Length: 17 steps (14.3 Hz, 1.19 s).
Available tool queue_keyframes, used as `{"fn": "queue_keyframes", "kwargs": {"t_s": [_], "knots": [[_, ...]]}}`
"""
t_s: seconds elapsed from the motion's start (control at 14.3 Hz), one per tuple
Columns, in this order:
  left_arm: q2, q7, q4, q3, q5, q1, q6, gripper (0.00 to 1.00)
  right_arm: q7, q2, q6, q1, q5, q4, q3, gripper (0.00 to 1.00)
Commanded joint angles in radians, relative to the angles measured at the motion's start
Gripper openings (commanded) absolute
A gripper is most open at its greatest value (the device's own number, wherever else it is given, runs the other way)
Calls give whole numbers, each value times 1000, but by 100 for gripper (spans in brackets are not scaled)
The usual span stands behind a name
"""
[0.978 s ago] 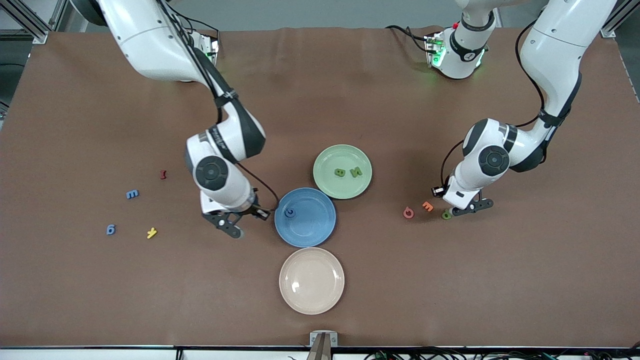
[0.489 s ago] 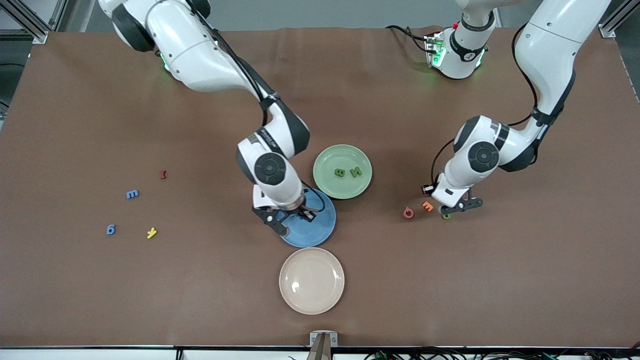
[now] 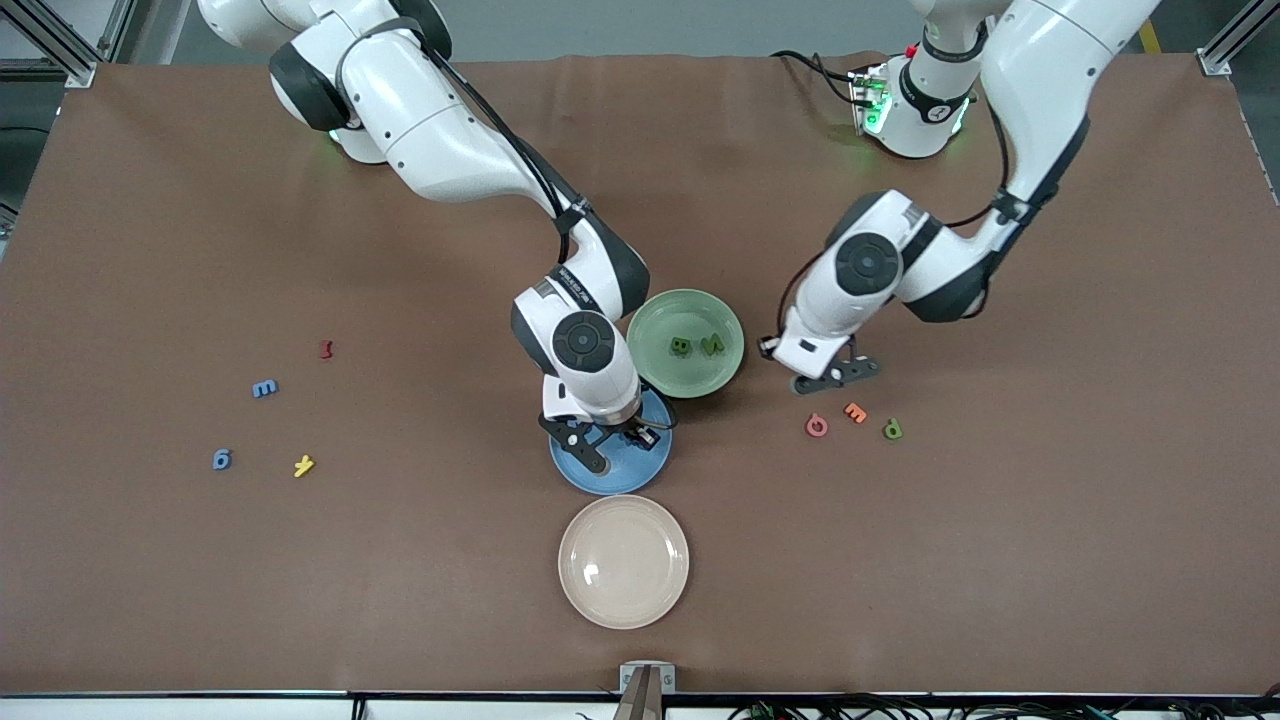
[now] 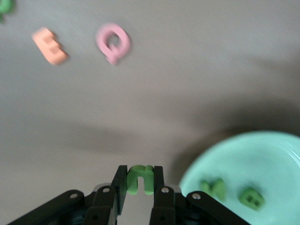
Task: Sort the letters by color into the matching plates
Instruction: 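Place the x on the blue plate while the left gripper places n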
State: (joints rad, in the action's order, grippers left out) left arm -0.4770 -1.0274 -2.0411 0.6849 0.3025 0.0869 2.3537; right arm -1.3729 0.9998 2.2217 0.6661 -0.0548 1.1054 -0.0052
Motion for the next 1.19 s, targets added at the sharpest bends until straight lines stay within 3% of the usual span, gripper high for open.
{"fn": "queue_keyframes", "kwargs": {"t_s": [0.0, 0.42, 0.77, 1.12], "knots": [[-11, -104, 28, 1, 20, -82, -11, 22, -18, 14, 1, 7, 7, -30, -7, 100], [-52, -178, 50, -5, 29, -182, -2, 22, -8, 10, -8, -6, 27, -29, -7, 100], [-107, -258, 53, -5, 141, -194, 30, 23, -2, -47, -33, -48, 29, 19, -9, 100], [-121, -270, 53, -5, 150, -214, 35, 26, 6, -59, -77, -60, 75, 27, -7, 100]]}}
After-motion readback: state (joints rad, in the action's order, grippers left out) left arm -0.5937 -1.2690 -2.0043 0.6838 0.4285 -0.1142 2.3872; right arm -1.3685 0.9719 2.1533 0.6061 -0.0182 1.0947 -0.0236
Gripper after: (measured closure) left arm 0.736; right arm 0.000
